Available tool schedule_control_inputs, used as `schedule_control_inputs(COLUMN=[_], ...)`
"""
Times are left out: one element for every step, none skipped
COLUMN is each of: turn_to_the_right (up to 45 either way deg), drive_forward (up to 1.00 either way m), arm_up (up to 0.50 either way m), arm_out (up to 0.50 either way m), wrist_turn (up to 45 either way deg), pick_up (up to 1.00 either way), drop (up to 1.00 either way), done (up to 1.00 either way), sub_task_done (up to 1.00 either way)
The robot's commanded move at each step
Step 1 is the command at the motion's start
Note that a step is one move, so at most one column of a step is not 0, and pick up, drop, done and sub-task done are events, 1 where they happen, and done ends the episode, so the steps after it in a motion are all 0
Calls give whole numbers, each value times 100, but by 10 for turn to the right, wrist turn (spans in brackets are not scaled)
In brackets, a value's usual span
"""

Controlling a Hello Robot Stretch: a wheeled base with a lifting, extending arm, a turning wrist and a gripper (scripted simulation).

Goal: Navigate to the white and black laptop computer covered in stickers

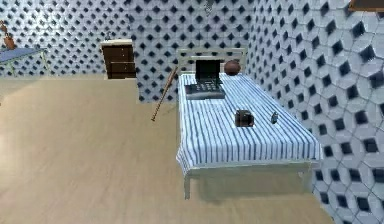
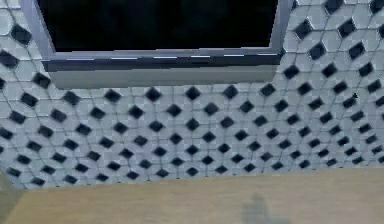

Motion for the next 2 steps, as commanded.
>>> schedule_control_inputs(turn_to_the_right=[-90, 0], drive_forward=[0, 45], arm_up=[0, 0], arm_out=[0, 0], wrist_turn=[0, 0], pick_up=[0, 0], drop=[0, 0], done=[0, 0], sub_task_done=[0, 0])
